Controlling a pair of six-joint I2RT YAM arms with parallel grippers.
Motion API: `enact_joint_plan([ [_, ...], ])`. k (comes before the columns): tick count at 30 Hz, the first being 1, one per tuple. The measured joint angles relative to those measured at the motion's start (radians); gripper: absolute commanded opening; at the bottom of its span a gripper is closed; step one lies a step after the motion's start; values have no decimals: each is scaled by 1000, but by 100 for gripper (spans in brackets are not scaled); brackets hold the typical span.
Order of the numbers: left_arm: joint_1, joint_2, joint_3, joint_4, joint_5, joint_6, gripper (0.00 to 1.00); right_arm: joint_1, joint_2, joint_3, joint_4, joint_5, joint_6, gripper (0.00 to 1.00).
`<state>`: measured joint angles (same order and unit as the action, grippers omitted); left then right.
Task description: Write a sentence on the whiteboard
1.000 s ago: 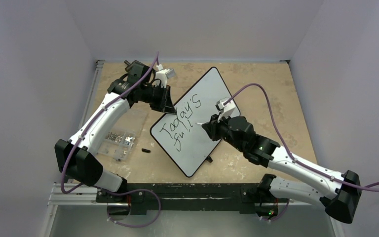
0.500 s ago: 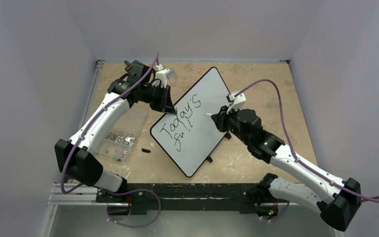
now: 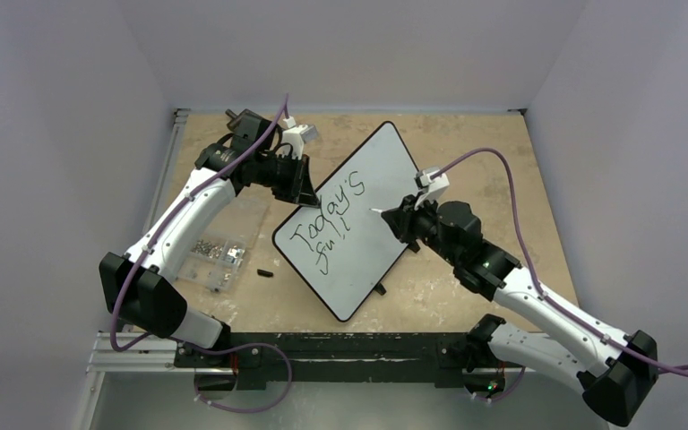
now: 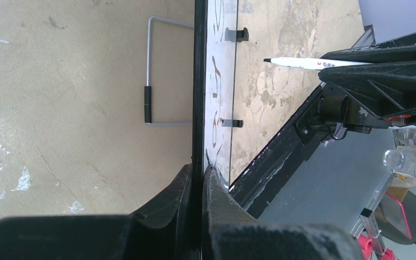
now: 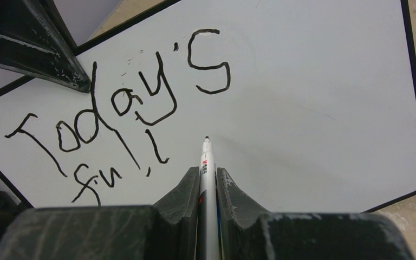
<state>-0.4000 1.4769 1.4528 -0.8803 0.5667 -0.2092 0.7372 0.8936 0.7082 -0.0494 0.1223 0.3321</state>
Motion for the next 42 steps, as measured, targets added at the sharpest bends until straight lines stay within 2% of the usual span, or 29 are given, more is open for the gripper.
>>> enact_joint_plan([
  [9, 0, 0, 0, 0, -4, 0, 0, -1, -57, -23, 14, -19, 5, 0],
  [23, 0, 0, 0, -1, -6, 0, 0, -2, -57, -58, 50, -16, -1, 0],
  [42, 0, 0, 0, 0, -6, 0, 0, -3, 102, -47, 147, -14, -12, 0],
])
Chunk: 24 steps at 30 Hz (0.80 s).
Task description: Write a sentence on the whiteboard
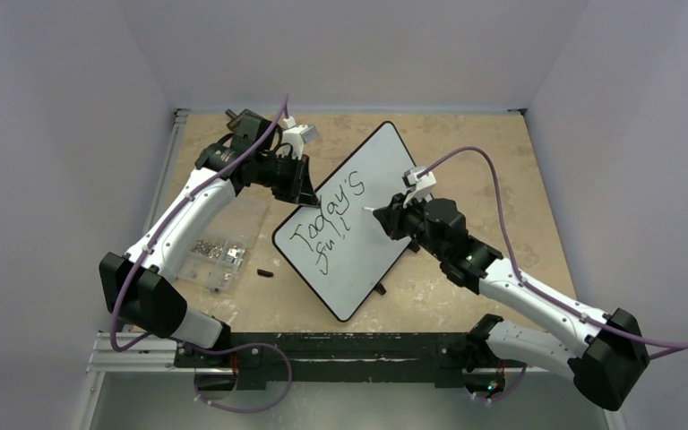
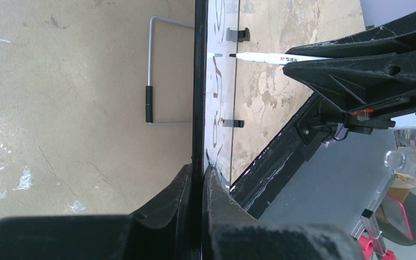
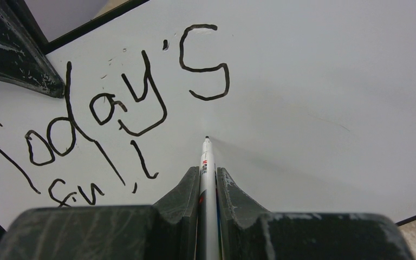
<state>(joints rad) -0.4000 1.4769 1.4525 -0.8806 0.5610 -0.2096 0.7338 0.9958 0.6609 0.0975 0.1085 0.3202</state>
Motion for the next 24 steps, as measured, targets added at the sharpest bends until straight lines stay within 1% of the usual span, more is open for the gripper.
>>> enact_joint_plan([
  [8, 0, 0, 0, 0, -1, 0, 0, 0, 38, 17, 33, -14, 0, 0],
  [24, 0, 0, 0, 0, -2, 0, 0, -1, 39, 9, 63, -82, 6, 0],
])
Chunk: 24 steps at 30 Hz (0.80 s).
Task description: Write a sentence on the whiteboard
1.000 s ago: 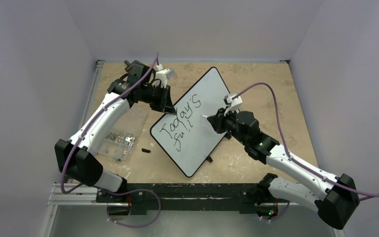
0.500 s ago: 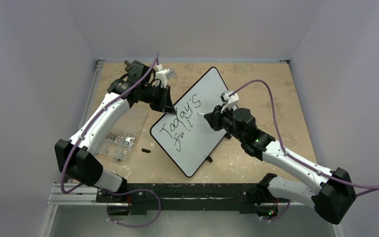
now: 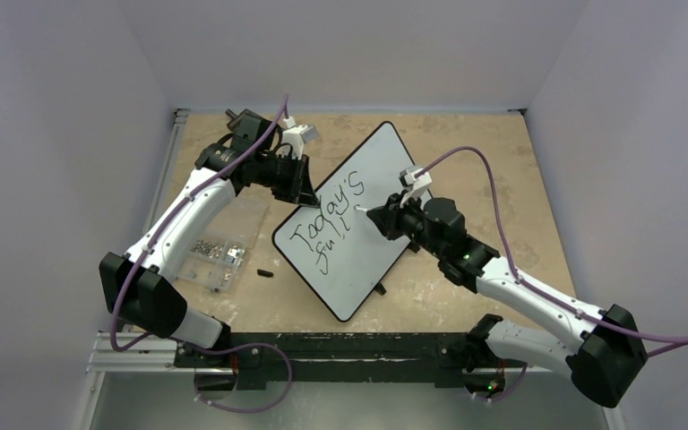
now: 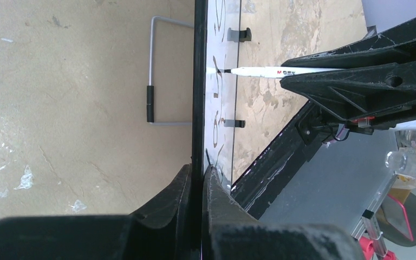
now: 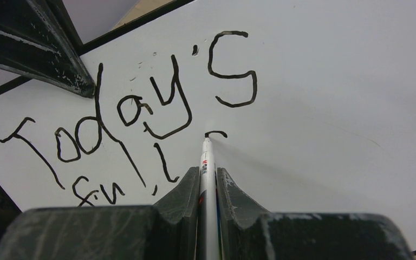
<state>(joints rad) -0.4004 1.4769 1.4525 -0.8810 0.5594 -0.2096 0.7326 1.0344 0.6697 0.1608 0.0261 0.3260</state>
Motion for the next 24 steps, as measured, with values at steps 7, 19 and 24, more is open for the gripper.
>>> enact_joint_plan([
  [7, 0, 0, -2, -2, -7, 0, 0, 0, -24, -40, 12, -26, 4, 0],
  [19, 0, 0, -2, -1, -7, 0, 0, 0, -47, -57, -36, 14, 7, 0],
  [24, 0, 0, -2, -1, -10, 0, 0, 0, -30, -39, -37, 42, 5, 0],
])
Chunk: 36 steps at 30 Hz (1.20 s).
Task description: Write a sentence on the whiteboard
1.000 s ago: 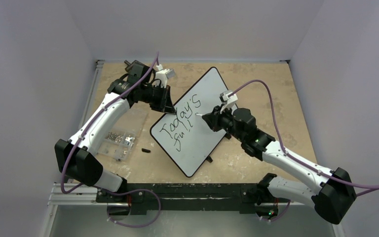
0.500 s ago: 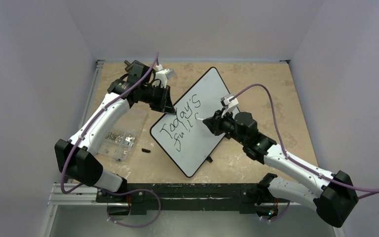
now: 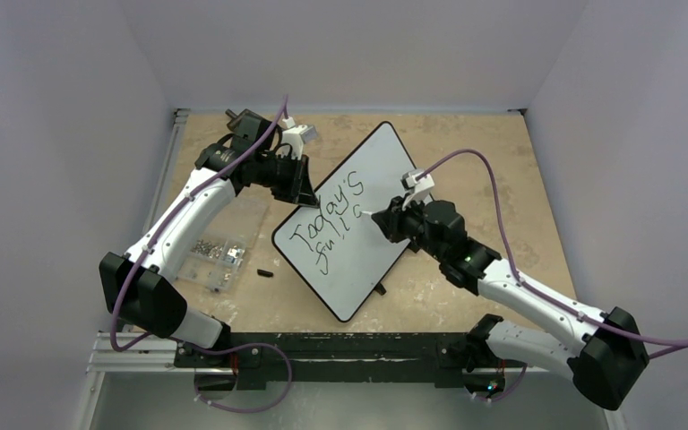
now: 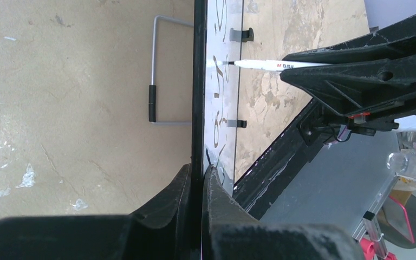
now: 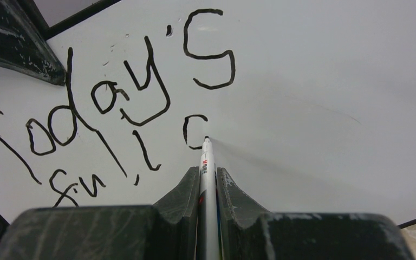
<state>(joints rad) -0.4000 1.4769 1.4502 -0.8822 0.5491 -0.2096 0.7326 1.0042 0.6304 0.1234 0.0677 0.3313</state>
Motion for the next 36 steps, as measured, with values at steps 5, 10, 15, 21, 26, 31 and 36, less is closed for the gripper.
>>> enact_joint_plan([
  [5, 0, 0, 0, 0, 0, 0, 0, 0, 37, 49, -2, 24, -9, 0],
  [10, 0, 0, 0, 0, 0, 0, 0, 0, 62, 85, -3, 28, -20, 0],
  [15, 0, 0, 0, 0, 1, 0, 0, 0, 59, 88, -7, 28, -22, 0],
  [21, -1, 0, 0, 0, 2, 0, 0, 0, 20, 87, -37, 54, -22, 0],
  [26, -1, 0, 0, 0, 3, 0, 0, -3, 21, 88, -46, 79, -26, 0],
  [31, -1, -2, 0, 0, 3, 0, 0, -14, 50, 102, -63, 103, -38, 0],
  [36, -2, -4, -1, 1, 3, 0, 0, -23, 63, 125, -63, 110, -42, 0],
])
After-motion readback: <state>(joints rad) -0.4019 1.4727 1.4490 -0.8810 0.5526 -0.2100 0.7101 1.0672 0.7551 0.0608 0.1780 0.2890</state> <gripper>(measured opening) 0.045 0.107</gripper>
